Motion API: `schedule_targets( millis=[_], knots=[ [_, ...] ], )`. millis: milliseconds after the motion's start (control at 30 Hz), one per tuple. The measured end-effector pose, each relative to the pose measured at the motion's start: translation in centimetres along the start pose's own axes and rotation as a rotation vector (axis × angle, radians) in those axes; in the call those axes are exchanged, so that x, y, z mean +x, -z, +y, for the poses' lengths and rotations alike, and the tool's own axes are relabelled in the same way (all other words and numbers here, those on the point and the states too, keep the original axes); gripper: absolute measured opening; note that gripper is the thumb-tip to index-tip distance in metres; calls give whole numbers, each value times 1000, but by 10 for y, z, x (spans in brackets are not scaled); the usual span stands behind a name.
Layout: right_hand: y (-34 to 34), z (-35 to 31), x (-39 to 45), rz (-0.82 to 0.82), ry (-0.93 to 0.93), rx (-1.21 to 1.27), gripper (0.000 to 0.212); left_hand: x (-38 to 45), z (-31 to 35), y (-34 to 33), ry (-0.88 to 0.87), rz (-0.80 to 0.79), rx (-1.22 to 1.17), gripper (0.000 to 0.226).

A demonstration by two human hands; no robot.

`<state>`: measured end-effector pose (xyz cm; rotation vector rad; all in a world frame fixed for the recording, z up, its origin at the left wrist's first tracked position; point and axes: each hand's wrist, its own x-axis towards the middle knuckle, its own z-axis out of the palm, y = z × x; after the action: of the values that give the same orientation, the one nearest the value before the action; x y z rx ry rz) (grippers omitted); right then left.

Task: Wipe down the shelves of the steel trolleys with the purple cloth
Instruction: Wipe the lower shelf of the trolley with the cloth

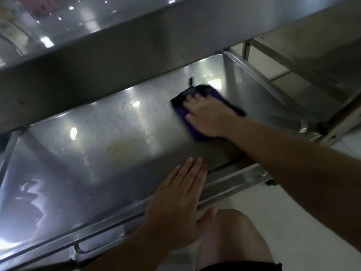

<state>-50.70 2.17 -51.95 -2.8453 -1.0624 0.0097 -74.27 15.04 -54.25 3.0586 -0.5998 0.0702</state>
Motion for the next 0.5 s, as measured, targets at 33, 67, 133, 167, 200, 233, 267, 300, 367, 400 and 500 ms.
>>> schedule_targets(
  millis=[33, 67, 133, 167, 200, 233, 267, 300, 367, 400, 500],
  knots=[
    [-3, -16, -5, -30, 78, 51, 57, -1, 0, 1, -4, -4, 8, 88],
    [-5, -25, -10, -70, 133, 97, 58, -1, -1, 2, -5, -13, 18, 86],
    [-4, -18, -25, -119, 175, 134, 61, -1, 0, 4, -4, -39, 29, 85],
    [-2, -8, -34, -117, 168, 124, 62, -1, 0, 5, -2, -44, 29, 85],
    [-2, 3, -45, -111, 138, 109, 63, 0, 1, 5, 2, -46, 31, 85],
    [-2, 16, -56, -98, 90, 96, 64, 1, 1, 5, 4, -50, 35, 86],
    [-3, 31, -67, -80, 31, 82, 65, 2, 2, 5, 4, -52, 36, 86],
    [-2, 47, -77, -64, -39, 61, 66, 2, 2, 5, 5, -50, 33, 86],
    [4, 84, -84, -37, -201, 18, 69, 2, 0, 4, 2, -40, 25, 88],
    [7, 103, -80, -29, -269, -3, 70, 1, -1, 4, -2, -37, 24, 89],
    [19, 145, -46, -54, -383, -54, 67, -1, -3, 0, -2, -15, 7, 93]
  ],
)
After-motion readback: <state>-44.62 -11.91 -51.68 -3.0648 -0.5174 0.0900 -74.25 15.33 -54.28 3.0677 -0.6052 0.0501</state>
